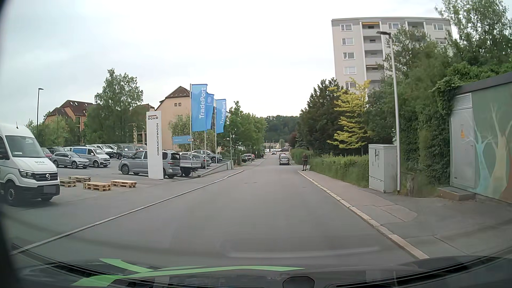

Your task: Follow the waypoints while adhering to traffic rules and regulations

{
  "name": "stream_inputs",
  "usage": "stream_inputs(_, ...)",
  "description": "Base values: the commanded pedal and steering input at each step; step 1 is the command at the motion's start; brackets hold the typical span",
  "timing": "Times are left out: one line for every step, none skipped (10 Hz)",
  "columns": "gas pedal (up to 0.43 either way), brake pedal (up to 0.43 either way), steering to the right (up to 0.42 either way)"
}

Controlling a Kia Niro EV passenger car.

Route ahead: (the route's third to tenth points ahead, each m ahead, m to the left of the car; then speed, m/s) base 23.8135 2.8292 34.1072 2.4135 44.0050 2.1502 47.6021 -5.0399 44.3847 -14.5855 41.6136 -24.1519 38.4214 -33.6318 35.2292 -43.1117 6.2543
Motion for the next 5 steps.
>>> stream_inputs(0.008, 0.000, -0.008)
stream_inputs(0.008, 0.000, -0.008)
stream_inputs(0.008, 0.000, -0.008)
stream_inputs(0.000, 0.000, -0.008)
stream_inputs(0.000, 0.000, -0.008)
